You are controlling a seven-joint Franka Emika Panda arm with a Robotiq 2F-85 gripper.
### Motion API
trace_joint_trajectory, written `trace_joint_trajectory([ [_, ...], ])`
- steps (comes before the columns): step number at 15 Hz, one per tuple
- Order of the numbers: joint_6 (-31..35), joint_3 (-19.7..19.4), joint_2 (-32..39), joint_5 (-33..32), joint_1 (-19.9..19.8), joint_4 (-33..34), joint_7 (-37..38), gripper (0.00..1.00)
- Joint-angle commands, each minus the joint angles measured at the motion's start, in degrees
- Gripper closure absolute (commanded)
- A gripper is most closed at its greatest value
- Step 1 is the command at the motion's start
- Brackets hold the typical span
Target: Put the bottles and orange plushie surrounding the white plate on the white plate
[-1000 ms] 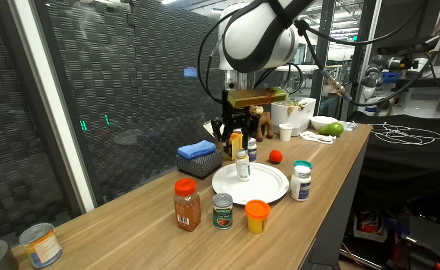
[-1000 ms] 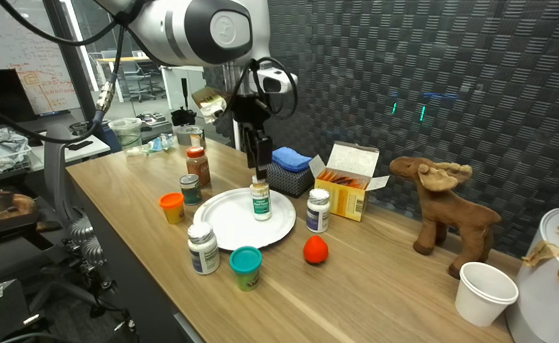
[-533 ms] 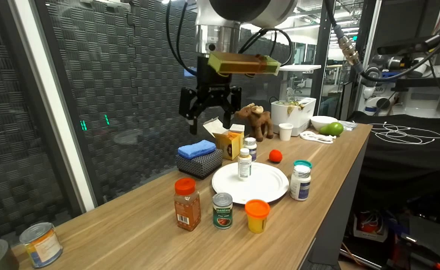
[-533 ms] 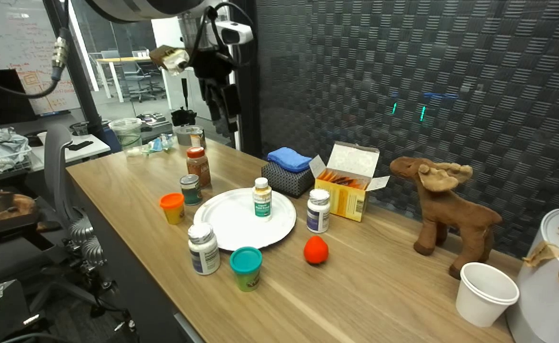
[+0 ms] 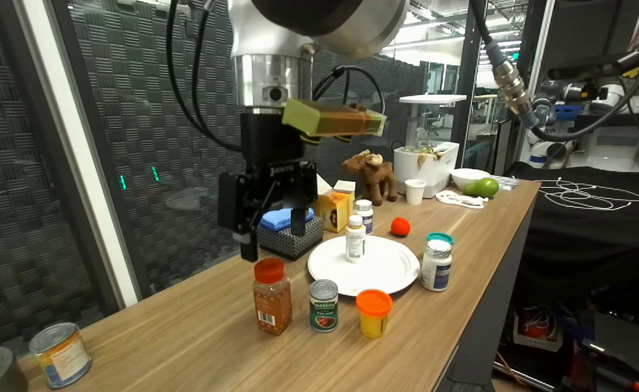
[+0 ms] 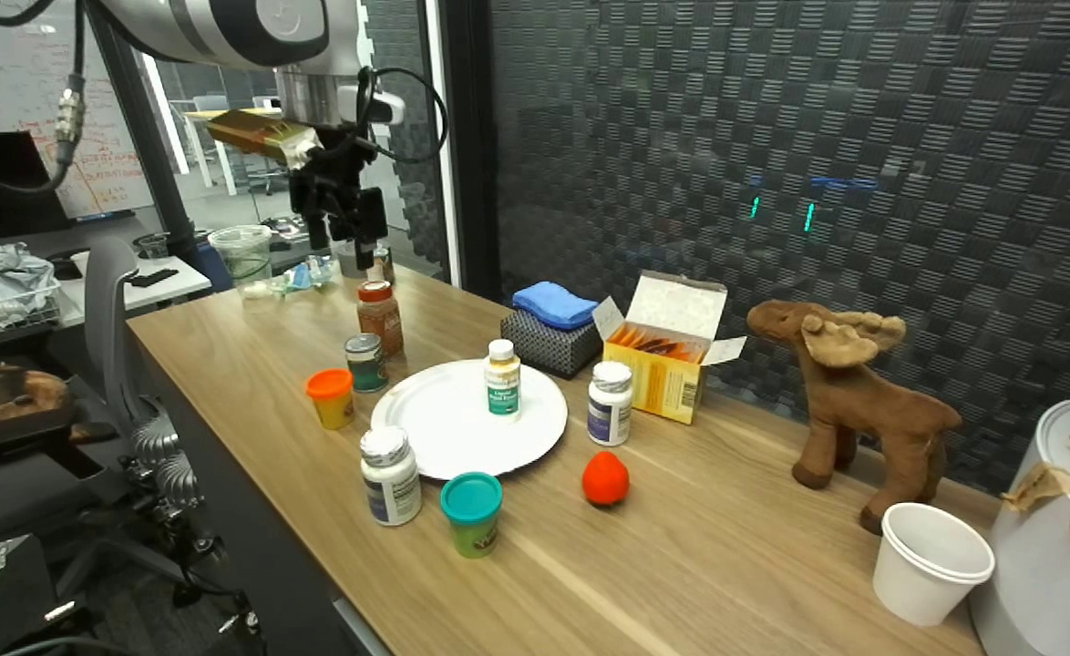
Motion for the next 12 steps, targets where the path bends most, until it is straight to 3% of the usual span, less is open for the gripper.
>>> trace_joint_trajectory([
  [1,-2.6,0.6,3.0,0.2,0.5,2.4,-4.6,0.0],
  [12,-2.3,-1.1,7.1,-8.1,2.2,5.7,-4.2,0.0],
])
